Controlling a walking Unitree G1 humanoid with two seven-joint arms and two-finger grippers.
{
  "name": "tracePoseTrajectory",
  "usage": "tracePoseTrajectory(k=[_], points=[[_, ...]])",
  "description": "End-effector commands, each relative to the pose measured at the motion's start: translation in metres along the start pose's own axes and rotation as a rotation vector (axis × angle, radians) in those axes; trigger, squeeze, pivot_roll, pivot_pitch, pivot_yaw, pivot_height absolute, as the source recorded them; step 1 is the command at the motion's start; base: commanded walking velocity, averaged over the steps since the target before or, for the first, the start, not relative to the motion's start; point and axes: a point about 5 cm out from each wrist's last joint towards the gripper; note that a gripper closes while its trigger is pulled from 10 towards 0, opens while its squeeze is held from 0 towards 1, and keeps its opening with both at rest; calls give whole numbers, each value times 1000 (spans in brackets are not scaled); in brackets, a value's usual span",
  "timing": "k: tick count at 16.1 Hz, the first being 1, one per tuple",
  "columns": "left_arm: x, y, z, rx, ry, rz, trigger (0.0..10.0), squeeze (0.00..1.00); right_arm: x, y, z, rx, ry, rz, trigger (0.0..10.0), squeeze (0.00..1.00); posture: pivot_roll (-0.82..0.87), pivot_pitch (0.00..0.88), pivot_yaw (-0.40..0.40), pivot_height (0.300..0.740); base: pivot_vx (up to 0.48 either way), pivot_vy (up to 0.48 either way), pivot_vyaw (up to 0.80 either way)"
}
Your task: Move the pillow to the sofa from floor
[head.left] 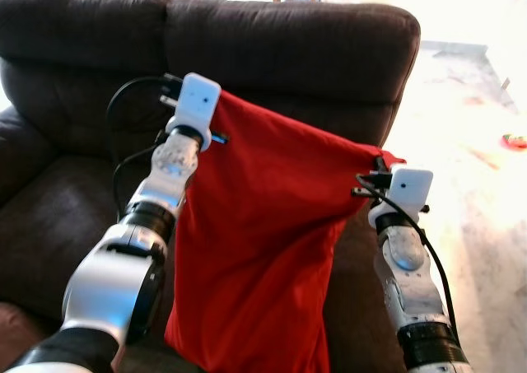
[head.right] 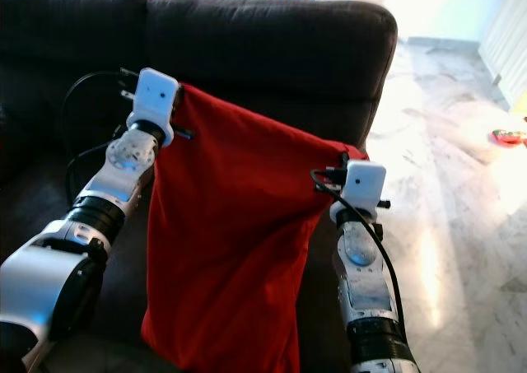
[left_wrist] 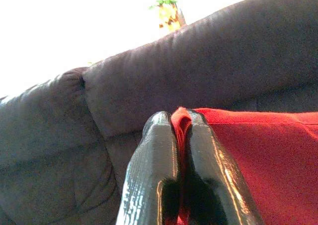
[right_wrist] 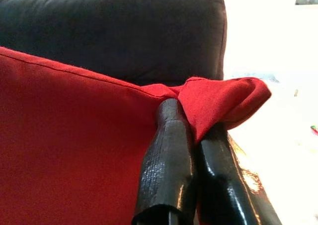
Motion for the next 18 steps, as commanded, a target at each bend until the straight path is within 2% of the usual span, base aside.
tracePoseTrajectory(k=[1, 5, 8, 10, 13, 16, 18], points=[[12, 4, 29, 25, -89, 7, 10000, 0, -2, -2, 4, 10, -25, -18, 10000, 0, -34, 0, 40, 740, 0, 0, 0], [24, -5, 53, 30, -124, -21, 10000, 0, -6, -3, 5, 16, -36, -35, 10000, 0, -63, 0, 61, 740, 0, 0, 0], [29, -1, 65, 26, -144, 14, 10000, 0, -7, -4, 6, 18, -39, -42, 10000, 0, -69, 0, 64, 740, 0, 0, 0], [24, -2, 50, 12, -111, 16, 10000, 0, -7, -5, 8, 18, -47, -47, 10000, 0, -69, 0, 64, 740, 0, 0, 0], [-1, 0, -7, -4, 5, 40, 10000, 0, -6, -2, 9, 21, -50, -31, 10000, 0, -38, 0, 36, 740, 0, 0, 0], [-18, 3, -36, -58, 69, 53, 10000, 0, -2, 2, 13, 25, -64, -14, 10000, 0, -22, 0, 23, 740, 0, 0, 0], [-30, 2, -49, -70, 72, 64, 10000, 0, 1, 6, 14, 23, -64, 6, 10000, 0, -16, 0, 10, 740, 0, 0, 0]])
Point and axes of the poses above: a point about 5 cm out from each wrist's last joint towards the gripper, its own x axis pointing out of the wrist towards the gripper, its own z axis along the axis of the wrist's last joint, y = z × x, and after that the axes turned 4 degrees about x, right-handed
